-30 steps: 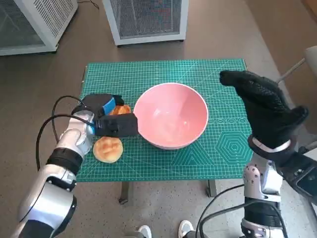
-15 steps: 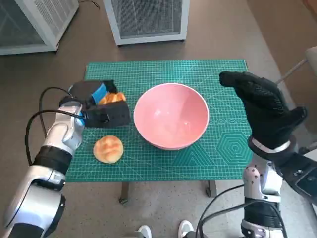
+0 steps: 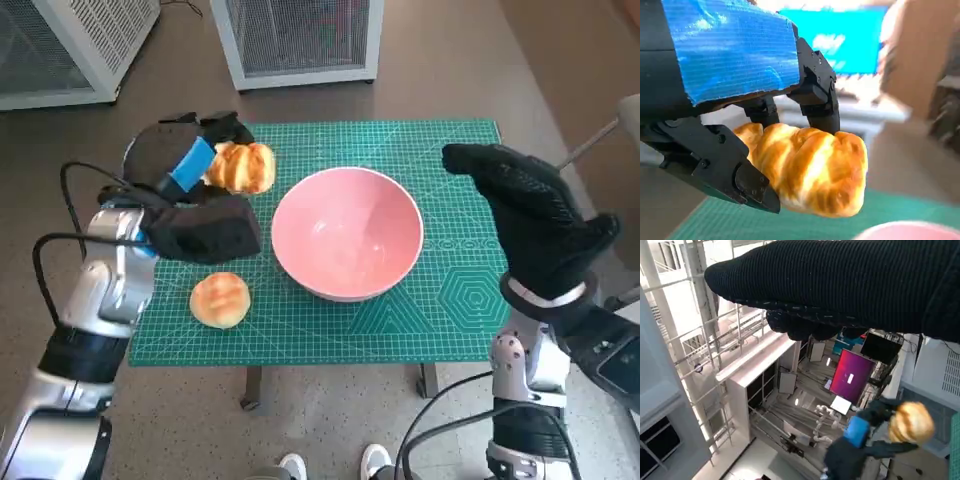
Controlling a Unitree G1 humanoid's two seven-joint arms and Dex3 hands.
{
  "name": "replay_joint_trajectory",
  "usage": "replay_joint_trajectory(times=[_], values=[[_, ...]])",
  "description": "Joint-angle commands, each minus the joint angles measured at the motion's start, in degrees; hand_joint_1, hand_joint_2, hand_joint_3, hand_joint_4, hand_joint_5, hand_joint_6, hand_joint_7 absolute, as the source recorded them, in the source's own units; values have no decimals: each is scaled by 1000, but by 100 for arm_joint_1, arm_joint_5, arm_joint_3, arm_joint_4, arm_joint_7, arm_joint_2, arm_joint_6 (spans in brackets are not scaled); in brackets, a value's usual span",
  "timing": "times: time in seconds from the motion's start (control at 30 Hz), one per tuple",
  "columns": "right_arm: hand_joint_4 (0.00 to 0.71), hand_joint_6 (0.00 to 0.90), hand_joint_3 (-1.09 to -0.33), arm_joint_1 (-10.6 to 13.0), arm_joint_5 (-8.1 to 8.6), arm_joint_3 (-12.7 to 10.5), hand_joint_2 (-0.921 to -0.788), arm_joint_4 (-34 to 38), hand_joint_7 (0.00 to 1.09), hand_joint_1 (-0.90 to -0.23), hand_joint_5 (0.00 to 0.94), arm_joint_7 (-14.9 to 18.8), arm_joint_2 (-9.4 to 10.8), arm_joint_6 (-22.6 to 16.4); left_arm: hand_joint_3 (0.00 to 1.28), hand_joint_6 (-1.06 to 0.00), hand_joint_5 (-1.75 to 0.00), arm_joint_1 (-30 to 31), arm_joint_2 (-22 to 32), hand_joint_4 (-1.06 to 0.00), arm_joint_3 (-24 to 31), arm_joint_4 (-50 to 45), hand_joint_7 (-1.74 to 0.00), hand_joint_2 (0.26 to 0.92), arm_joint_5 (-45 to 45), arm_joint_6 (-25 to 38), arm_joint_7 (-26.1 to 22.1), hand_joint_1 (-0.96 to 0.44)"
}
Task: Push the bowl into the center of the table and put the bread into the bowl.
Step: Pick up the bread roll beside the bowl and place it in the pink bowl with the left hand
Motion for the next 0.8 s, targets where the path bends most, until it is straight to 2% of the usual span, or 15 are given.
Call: replay_joint_trajectory(times=[0.03,0.2,0.37,0.53,0.8], values=[[346,122,-466,50,96,52,-921,154,529,-514,1,142,32,48,27,-673,-1037,304,-263,-782,-65,-1305,-1150,909,195,-12,-52,2],[346,124,-466,79,116,50,-921,119,528,-513,2,158,30,69,16,-687,-1002,481,-415,-819,-401,-1358,-1125,903,307,-457,-28,2],[347,127,-466,97,137,44,-921,105,527,-514,2,179,20,80,19,-657,-1032,441,-625,-793,-606,-1088,-1155,915,272,-820,-132,1],[348,128,-468,117,166,39,-921,78,527,-516,2,193,7,100,26,-642,-1084,285,-865,-774,-816,-524,-1141,918,370,-1189,-2,1],[350,128,-471,167,152,25,-921,31,527,-516,3,188,-21,71,34,-683,-1169,39,-1208,-758,-974,309,-1039,910,512,-1280,26,1]])
